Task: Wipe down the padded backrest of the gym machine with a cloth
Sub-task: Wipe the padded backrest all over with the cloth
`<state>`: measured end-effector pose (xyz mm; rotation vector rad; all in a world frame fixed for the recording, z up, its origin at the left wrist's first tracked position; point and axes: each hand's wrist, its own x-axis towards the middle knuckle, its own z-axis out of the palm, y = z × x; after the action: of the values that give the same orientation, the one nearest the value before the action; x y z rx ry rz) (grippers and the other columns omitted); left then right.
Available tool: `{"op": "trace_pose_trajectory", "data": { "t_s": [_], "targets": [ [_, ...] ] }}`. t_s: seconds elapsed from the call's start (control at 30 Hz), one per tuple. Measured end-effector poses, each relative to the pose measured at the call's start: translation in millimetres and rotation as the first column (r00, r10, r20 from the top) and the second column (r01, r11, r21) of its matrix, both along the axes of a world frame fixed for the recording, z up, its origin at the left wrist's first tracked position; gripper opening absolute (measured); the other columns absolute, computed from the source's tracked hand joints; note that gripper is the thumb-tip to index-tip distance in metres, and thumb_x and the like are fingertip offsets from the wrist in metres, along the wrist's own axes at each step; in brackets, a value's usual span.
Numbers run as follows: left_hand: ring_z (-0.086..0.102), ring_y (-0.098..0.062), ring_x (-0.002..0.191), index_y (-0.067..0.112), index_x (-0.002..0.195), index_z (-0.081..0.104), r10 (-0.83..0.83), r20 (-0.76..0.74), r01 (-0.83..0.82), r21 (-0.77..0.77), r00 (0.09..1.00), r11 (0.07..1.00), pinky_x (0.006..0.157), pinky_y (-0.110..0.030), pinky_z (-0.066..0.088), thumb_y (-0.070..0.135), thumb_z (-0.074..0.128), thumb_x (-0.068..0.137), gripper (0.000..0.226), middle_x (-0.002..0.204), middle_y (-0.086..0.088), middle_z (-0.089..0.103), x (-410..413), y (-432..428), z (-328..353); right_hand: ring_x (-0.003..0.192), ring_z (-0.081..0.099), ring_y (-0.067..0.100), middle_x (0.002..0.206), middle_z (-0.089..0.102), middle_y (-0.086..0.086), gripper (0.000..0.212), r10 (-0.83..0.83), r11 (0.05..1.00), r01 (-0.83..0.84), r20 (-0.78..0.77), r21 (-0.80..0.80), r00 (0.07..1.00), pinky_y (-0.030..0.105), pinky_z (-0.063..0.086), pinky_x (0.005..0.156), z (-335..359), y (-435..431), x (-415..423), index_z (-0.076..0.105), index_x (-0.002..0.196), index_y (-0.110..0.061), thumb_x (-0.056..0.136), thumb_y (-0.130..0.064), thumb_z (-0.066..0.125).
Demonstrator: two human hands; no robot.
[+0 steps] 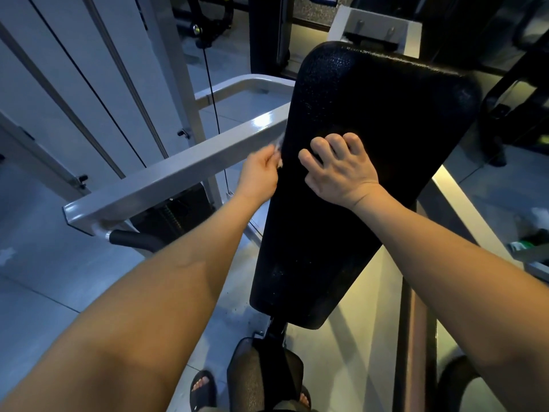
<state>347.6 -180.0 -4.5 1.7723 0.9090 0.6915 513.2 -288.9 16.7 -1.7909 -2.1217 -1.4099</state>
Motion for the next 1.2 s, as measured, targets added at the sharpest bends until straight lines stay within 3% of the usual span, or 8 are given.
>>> {"op": "trace_pose_trajectory", "data": {
  "t_s": [0.1, 0.33, 0.53, 0.63, 0.8, 0.93, 1.07, 1.2],
  "targets": [
    [0.048, -0.018, 0.064, 0.003, 0.097, 0.064, -0.021, -0.215, -0.009, -0.138, 0.976, 0.990, 0.066, -0.034, 0.041, 0.021, 0.043, 0.107, 0.029, 0.073, -0.010, 0.056, -22, -14, -45, 0.103, 0.048, 0.030, 0.113, 0.058, 0.008, 0.032, -0.009, 1.000, 0.009, 0.013, -0.007, 1.000, 0.043, 0.035, 0.089, 1, 1, 0, 0.056, 0.119, -0.017, 0.093, -0.032, 0.046],
    [0.060, 0.002, 0.071, 0.018, 0.117, 0.067, 0.024, 0.137, 0.009, -0.233, 0.990, 0.973, 0.065, -0.016, 0.049, 0.021, 0.044, 0.108, 0.025, 0.083, 0.013, 0.067, 6, 5, 10, 0.103, 0.046, 0.030, 0.113, 0.059, 0.008, 0.032, -0.007, 1.000, 0.006, 0.023, 0.007, 1.000, 0.043, 0.035, 0.088, 0, 1, 0, 0.058, 0.119, -0.018, 0.092, -0.033, 0.048],
    [0.066, -0.025, 0.105, 0.027, 0.104, 0.065, -0.104, -0.169, 0.044, -0.329, 0.980, 0.943, 0.089, -0.036, 0.056, 0.006, 0.043, 0.103, 0.030, 0.100, -0.003, 0.072, -12, -6, -47, 0.102, 0.047, 0.030, 0.112, 0.058, 0.008, 0.033, 0.001, 1.000, 0.000, 0.009, -0.012, 1.000, 0.043, 0.035, 0.088, 1, 2, -2, 0.057, 0.118, -0.017, 0.090, -0.032, 0.050],
    [0.068, -0.025, 0.099, 0.021, 0.111, 0.066, 0.023, -0.047, -0.039, -0.388, 0.999, 0.921, 0.084, -0.037, 0.057, 0.014, 0.045, 0.105, 0.024, 0.099, -0.003, 0.072, -2, -3, -44, 0.102, 0.045, 0.029, 0.110, 0.059, 0.008, 0.032, -0.002, 1.000, 0.001, 0.019, 0.007, 1.000, 0.043, 0.035, 0.087, 2, 3, -1, 0.058, 0.117, -0.017, 0.090, -0.031, 0.049],
    [0.065, -0.019, 0.083, 0.019, 0.112, 0.067, 0.092, 0.147, -0.067, -0.167, 0.985, 0.984, 0.080, -0.035, 0.055, 0.028, 0.042, 0.107, 0.027, 0.090, -0.006, 0.070, -5, -20, -37, 0.102, 0.045, 0.029, 0.111, 0.059, 0.007, 0.032, -0.008, 1.000, 0.008, 0.012, 0.001, 1.000, 0.043, 0.035, 0.087, 0, 3, -1, 0.057, 0.118, -0.018, 0.091, -0.031, 0.046],
    [0.066, -0.019, 0.092, 0.025, 0.120, 0.068, 0.085, -0.081, -0.093, -0.101, 0.993, 0.991, 0.093, -0.044, 0.056, 0.026, 0.044, 0.106, 0.027, 0.096, -0.004, 0.070, -32, -44, -97, 0.103, 0.044, 0.029, 0.112, 0.057, 0.007, 0.033, -0.010, 1.000, 0.010, 0.015, -0.010, 1.000, 0.043, 0.034, 0.088, 0, 2, -1, 0.056, 0.118, -0.018, 0.090, -0.031, 0.049],
    [0.066, -0.006, 0.091, 0.029, 0.125, 0.067, 0.124, 0.041, -0.116, -0.162, 0.991, 0.980, 0.084, -0.024, 0.056, 0.024, 0.042, 0.108, 0.030, 0.095, 0.003, 0.071, -24, -43, -73, 0.104, 0.043, 0.029, 0.114, 0.057, 0.008, 0.034, -0.015, 1.000, 0.015, 0.030, -0.017, 0.999, 0.043, 0.033, 0.089, 1, 2, -1, 0.055, 0.120, -0.018, 0.090, -0.032, 0.049],
    [0.050, -0.001, 0.126, 0.023, 0.155, 0.039, 0.207, 0.062, -0.202, -0.084, 0.976, 0.976, 0.099, -0.002, 0.037, 0.008, 0.038, 0.107, 0.050, 0.142, -0.002, 0.058, -6, -60, -48, 0.105, 0.042, 0.029, 0.114, 0.058, 0.006, 0.035, -0.020, 1.000, 0.020, 0.024, -0.001, 0.999, 0.043, 0.032, 0.090, 0, 2, -2, 0.055, 0.119, -0.019, 0.088, -0.033, 0.049]
  ]
}}
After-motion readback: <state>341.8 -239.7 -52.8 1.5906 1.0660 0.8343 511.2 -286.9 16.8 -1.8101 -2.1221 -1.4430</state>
